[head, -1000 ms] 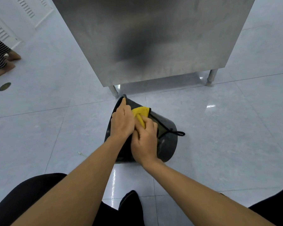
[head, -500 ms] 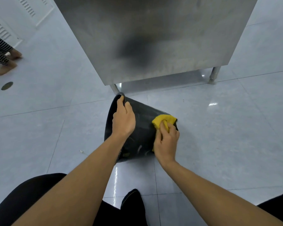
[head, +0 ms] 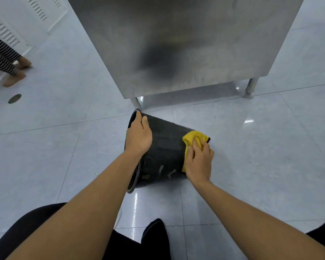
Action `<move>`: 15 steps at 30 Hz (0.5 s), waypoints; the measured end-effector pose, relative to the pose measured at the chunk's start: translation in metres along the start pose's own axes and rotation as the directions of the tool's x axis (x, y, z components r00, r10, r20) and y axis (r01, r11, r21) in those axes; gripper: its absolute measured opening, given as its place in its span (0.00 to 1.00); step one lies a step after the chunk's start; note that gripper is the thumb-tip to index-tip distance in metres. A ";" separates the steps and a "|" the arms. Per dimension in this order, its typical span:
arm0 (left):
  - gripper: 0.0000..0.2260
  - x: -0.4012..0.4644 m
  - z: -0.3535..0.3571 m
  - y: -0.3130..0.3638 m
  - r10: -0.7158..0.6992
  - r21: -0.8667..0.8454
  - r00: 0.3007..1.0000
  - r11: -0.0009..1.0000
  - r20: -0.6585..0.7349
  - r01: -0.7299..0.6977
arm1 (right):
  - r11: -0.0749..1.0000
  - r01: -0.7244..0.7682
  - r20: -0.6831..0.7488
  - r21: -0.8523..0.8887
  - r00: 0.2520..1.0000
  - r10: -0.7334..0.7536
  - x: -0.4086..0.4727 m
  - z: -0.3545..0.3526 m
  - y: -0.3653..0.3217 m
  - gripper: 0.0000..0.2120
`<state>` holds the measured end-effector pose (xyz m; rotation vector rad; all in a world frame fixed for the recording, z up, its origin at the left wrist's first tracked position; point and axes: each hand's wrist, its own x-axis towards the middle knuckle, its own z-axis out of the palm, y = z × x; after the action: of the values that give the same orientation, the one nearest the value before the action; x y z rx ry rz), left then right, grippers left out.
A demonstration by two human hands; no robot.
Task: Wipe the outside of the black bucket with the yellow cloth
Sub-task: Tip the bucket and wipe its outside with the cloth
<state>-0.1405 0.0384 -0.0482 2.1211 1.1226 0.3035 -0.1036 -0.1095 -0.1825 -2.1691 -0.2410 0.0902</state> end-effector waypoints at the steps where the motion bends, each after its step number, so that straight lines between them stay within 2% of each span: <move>1: 0.23 -0.003 0.001 0.001 0.013 0.007 1.000 1.000 -0.023 -0.013 | 1.000 -0.011 -0.002 -0.005 1.000 0.011 -0.001 -0.001 -0.002 0.18; 3: 0.22 -0.009 0.002 0.004 0.034 0.008 0.997 0.999 -0.069 -0.033 | 0.999 0.045 -0.013 0.014 0.999 -0.045 -0.004 0.000 -0.014 0.17; 8: 0.21 -0.009 0.005 0.009 0.118 0.056 0.992 0.992 -0.041 -0.116 | 0.918 0.388 -0.030 0.085 0.922 -0.387 -0.017 0.004 -0.065 0.18; 12: 0.21 0.000 0.006 0.003 0.089 0.022 0.996 0.996 -0.026 -0.088 | 0.889 0.456 -0.041 0.048 0.890 -0.455 -0.014 0.004 -0.076 0.16; 15: 0.13 -0.003 0.006 -0.001 -0.008 -0.107 0.998 0.994 -0.068 0.001 | 0.894 0.446 -0.010 -0.035 0.894 -0.447 -0.003 0.005 -0.061 0.17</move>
<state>-0.1395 0.0330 -0.0529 2.0270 1.1247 0.4278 -0.1161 -0.0720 -0.1354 -2.0904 -0.7295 -0.1967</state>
